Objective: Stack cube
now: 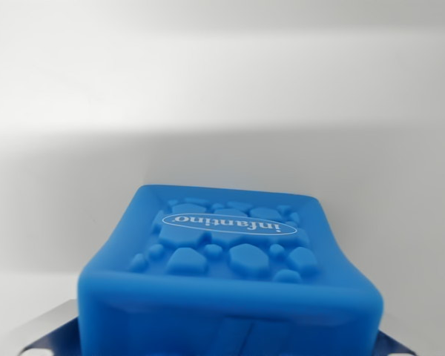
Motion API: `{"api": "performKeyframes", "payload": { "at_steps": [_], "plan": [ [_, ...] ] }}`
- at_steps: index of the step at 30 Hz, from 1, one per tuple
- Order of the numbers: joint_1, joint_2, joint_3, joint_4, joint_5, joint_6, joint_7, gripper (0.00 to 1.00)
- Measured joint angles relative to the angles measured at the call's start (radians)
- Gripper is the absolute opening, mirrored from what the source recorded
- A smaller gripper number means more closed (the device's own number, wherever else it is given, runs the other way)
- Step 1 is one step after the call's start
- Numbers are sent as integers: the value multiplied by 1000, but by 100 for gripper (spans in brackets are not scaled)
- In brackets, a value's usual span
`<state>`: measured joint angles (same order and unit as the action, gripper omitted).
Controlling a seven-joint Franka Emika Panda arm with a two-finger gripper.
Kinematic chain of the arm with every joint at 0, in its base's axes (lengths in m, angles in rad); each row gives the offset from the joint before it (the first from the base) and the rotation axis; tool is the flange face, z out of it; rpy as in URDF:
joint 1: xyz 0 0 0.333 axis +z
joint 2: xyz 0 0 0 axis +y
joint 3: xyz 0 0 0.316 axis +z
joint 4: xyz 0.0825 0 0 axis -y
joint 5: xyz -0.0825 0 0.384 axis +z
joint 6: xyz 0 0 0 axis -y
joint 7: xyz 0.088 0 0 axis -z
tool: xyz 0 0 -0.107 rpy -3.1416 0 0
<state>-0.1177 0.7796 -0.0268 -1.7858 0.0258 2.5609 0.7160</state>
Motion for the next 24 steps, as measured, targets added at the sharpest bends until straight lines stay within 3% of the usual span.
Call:
{"api": "performKeyframes", "payload": {
  "at_steps": [24],
  "plan": [
    [0,-11,0,-2,0,-6,0,0]
  ]
}}
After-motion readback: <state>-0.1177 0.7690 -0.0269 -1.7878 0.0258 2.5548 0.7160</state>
